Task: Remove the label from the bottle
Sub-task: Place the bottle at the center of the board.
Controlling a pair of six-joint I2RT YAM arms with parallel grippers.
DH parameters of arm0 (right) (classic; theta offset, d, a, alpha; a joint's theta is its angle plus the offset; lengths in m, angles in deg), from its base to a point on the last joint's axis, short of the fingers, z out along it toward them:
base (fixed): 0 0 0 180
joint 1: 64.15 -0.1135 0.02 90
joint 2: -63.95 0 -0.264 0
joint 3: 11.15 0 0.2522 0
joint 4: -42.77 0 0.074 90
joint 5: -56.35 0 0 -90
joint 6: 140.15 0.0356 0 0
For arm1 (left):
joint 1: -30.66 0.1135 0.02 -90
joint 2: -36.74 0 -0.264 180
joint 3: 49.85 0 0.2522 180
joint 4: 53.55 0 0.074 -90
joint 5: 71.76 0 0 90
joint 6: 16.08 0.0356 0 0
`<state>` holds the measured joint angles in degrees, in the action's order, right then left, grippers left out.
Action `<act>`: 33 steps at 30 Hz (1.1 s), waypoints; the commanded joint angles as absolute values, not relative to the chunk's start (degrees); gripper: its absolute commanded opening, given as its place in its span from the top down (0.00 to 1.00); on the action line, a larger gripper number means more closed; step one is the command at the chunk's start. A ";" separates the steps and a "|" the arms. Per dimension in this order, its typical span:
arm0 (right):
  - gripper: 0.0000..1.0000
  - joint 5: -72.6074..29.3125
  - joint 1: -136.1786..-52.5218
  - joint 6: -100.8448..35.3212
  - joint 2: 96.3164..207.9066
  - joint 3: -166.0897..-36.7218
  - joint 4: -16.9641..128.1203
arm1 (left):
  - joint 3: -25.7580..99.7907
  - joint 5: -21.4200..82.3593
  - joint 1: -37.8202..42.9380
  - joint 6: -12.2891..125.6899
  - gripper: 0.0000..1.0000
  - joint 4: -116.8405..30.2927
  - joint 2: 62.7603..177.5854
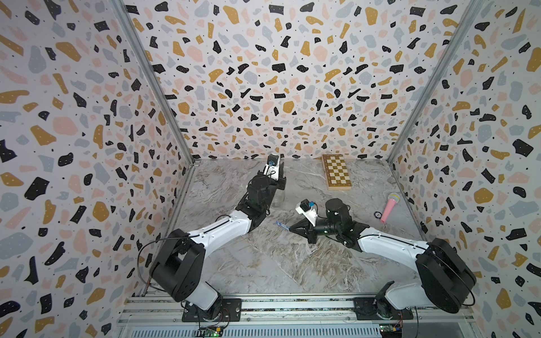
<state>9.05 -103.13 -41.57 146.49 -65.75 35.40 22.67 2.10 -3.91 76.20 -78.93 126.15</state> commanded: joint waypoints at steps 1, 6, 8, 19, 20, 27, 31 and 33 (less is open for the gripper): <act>1.00 10.66 -101.90 -37.16 148.06 -68.46 35.55 | 27.62 3.82 -2.90 75.21 1.00 -88.46 127.15; 1.00 11.33 -100.61 -36.40 150.59 -70.68 37.98 | 30.85 5.16 -1.97 74.00 1.00 -89.74 131.46; 1.00 11.49 -100.26 -36.52 151.54 -71.53 38.98 | 31.77 5.47 -1.79 73.88 1.00 -90.38 132.93; 1.00 12.83 -99.34 -34.68 153.68 -71.86 37.67 | 32.47 5.88 -1.46 73.98 1.00 -91.93 135.51; 1.00 12.81 -99.33 -34.59 153.74 -71.84 37.44 | 32.38 5.85 -1.45 74.06 1.00 -91.99 135.49; 1.00 12.80 -99.30 -34.11 153.87 -71.59 36.54 | 31.49 6.02 -1.45 73.95 1.00 -91.92 135.01; 1.00 12.83 -99.39 -34.08 154.02 -71.56 36.38 | 31.15 6.00 -1.43 73.97 1.00 -91.83 134.74; 1.00 12.86 -99.33 -34.04 154.02 -71.50 36.18 | 30.83 5.98 -1.44 73.92 1.00 -91.91 134.61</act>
